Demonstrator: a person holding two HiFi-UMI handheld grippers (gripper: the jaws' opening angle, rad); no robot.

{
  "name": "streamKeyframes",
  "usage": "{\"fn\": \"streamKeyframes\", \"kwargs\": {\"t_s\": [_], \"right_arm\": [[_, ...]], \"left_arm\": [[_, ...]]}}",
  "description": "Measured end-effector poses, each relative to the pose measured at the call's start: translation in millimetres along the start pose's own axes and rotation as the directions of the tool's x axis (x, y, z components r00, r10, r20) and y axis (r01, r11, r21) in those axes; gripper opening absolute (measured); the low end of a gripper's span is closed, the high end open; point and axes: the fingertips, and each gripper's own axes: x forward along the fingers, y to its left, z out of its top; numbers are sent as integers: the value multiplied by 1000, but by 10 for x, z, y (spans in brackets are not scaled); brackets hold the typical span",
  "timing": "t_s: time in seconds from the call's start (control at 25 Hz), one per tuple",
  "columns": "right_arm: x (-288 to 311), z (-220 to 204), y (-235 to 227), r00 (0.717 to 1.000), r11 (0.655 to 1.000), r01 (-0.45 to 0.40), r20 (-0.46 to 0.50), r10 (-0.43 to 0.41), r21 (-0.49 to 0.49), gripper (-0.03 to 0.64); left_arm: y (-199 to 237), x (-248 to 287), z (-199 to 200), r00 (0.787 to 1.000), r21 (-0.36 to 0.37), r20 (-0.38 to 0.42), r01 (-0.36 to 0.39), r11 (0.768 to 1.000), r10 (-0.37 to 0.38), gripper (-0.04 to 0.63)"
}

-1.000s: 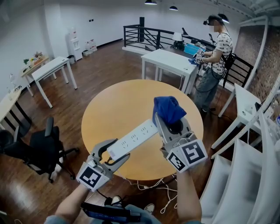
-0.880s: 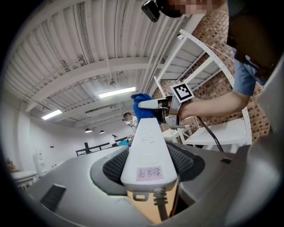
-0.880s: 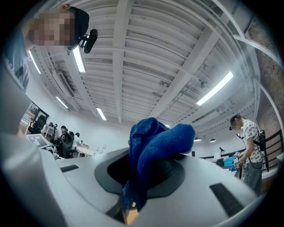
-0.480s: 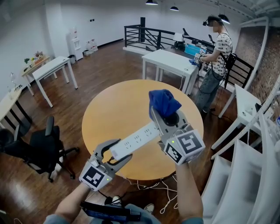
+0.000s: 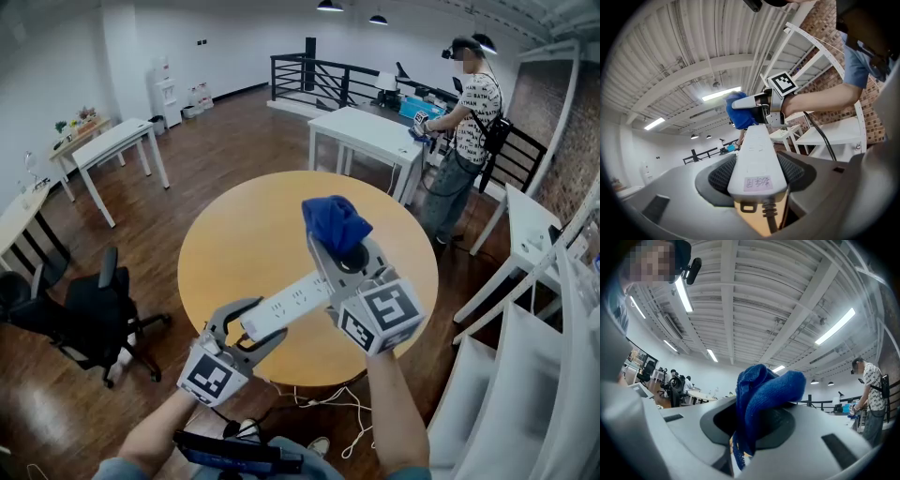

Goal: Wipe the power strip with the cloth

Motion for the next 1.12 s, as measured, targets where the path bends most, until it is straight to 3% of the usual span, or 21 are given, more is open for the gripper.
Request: {"fn": "streamKeyframes", "kwargs": {"t_s": [0.76, 1.12], "right_arm": [[241, -368, 828, 987, 983, -154, -38, 158, 101, 60], [272, -456, 985, 982, 975, -180, -37, 186, 130, 60]], "left_arm": [[47, 135, -120, 997, 18, -60, -37, 999, 38, 282], [76, 158, -159, 996, 20, -74, -42, 999, 43, 282]]}}
